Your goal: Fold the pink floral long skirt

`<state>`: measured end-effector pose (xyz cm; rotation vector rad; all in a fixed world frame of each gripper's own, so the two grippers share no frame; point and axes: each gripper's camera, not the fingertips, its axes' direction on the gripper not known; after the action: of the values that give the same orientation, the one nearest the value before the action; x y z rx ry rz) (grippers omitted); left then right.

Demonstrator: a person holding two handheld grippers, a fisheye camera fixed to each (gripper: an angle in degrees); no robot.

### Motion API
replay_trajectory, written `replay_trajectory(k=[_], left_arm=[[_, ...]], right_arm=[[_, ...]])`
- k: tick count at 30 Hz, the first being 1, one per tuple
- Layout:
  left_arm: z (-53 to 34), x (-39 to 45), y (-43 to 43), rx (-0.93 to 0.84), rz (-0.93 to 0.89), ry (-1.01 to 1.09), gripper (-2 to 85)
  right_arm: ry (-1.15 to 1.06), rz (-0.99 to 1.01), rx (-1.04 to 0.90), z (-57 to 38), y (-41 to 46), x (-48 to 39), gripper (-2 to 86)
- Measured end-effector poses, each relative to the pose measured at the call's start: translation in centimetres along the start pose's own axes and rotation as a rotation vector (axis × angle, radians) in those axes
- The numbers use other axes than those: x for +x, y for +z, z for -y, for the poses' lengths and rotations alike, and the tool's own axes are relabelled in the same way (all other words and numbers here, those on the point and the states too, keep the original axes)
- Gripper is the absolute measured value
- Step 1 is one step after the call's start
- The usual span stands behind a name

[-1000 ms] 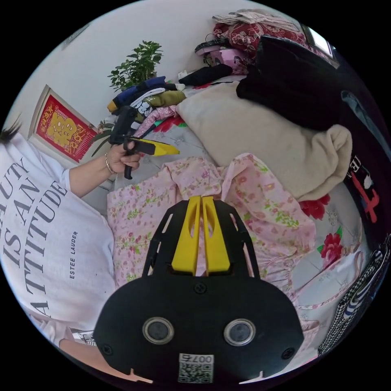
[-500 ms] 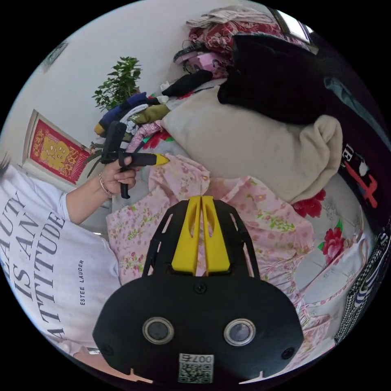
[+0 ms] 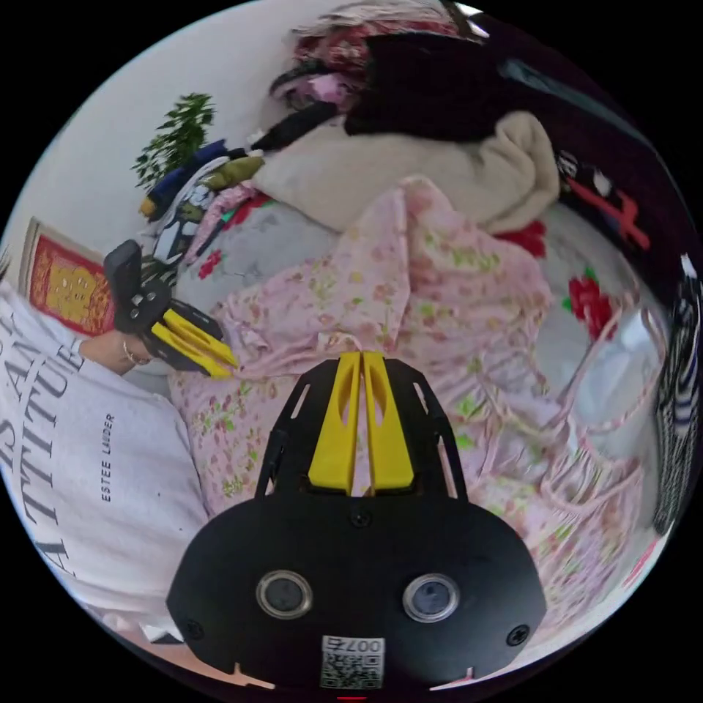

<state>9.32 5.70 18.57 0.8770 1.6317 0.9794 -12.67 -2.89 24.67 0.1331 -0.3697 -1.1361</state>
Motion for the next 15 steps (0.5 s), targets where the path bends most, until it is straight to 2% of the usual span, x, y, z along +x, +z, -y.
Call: replay_trajectory(k=[3, 7, 10, 12, 15], left_arm=[[0.4, 0.7, 2.5, -0.025, 0.037, 0.046, 5.5], [0.5, 0.7, 3.0, 0.065, -0.017, 0.066, 5.9], [0.9, 0.4, 3.4, 0.138, 0.052, 0.069, 6.3], [1.4, -0.4, 4.3, 0.175, 0.085, 0.053, 6.7], [1.8, -3.2, 9.1, 0.103, 0.059, -0.027, 6.5]], right_arm=[[0.099, 0.068, 0.083, -2.5, -2.3, 1.1, 1.3], [0.182, 0.072, 0.172, -5.7, -6.6, 1.3, 3.0], [0.153, 0.082, 0.227, -6.2, -8.8, -0.1, 3.7], [0.134, 0.09, 0.236, -6.3, -9.3, -0.7, 4.0], [0.174, 0.153, 0.154, -7.4, -8.5, -0.6, 4.3]])
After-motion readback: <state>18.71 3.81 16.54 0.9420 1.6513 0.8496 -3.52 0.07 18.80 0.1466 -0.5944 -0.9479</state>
